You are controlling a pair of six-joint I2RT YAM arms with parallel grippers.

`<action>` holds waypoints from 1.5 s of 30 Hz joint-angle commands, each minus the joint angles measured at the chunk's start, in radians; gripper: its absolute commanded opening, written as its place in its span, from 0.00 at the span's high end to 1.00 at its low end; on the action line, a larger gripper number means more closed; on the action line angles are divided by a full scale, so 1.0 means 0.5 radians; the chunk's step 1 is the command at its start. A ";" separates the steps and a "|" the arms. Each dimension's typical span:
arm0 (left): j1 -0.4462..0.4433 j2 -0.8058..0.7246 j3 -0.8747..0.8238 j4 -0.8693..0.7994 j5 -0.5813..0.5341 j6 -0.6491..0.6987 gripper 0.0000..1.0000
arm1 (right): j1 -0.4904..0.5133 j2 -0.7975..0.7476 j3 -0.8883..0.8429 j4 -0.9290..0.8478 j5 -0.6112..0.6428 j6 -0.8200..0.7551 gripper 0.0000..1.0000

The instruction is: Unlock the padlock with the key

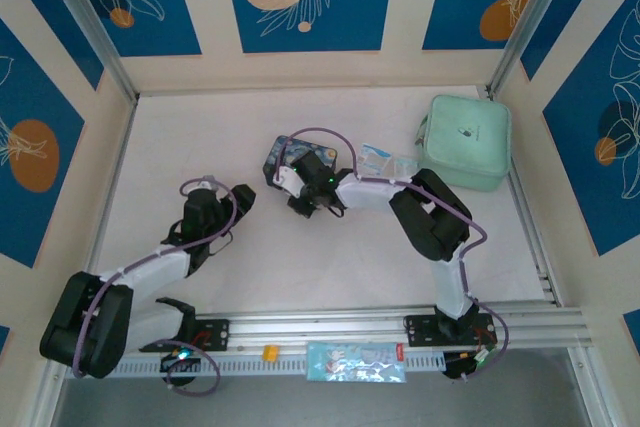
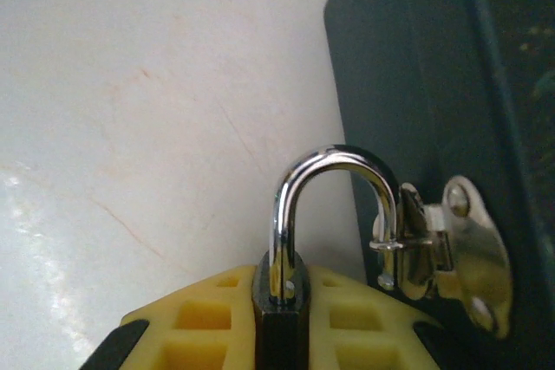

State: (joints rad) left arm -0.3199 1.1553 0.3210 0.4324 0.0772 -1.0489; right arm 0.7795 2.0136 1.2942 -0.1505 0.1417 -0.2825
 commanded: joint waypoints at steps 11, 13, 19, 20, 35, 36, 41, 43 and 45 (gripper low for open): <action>-0.015 0.091 -0.019 0.333 0.094 -0.065 0.47 | -0.096 0.161 0.315 -0.381 -0.493 0.052 1.00; -0.061 0.187 -0.013 0.494 0.075 -0.111 0.51 | -0.097 0.162 0.311 -0.380 -0.489 0.058 1.00; -0.263 0.614 0.104 0.912 0.009 -0.170 0.56 | -0.093 0.164 0.309 -0.377 -0.489 0.079 1.00; -0.290 0.697 0.125 0.996 0.006 -0.186 0.57 | -0.092 0.164 0.308 -0.377 -0.495 0.080 1.00; -0.373 1.333 0.223 1.691 -0.099 -0.356 0.68 | -0.087 0.115 0.229 -0.319 -0.573 0.138 1.00; -0.373 1.351 0.224 1.709 -0.105 -0.361 0.70 | -0.085 0.115 0.230 -0.316 -0.575 0.139 1.00; -0.373 1.469 0.244 1.816 -0.090 -0.408 0.83 | -0.086 0.110 0.232 -0.322 -0.590 0.135 1.00; -0.373 1.504 0.245 1.853 -0.079 -0.426 0.84 | -0.086 0.111 0.230 -0.325 -0.596 0.135 1.00; -0.375 1.538 0.243 1.886 -0.072 -0.436 0.84 | -0.086 0.108 0.231 -0.325 -0.599 0.135 1.00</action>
State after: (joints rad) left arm -0.5003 1.8954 0.4316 1.3079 0.0437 -1.2533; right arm 0.7292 2.0785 1.4330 -0.2806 -0.0414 -0.2562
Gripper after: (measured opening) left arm 0.158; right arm 0.126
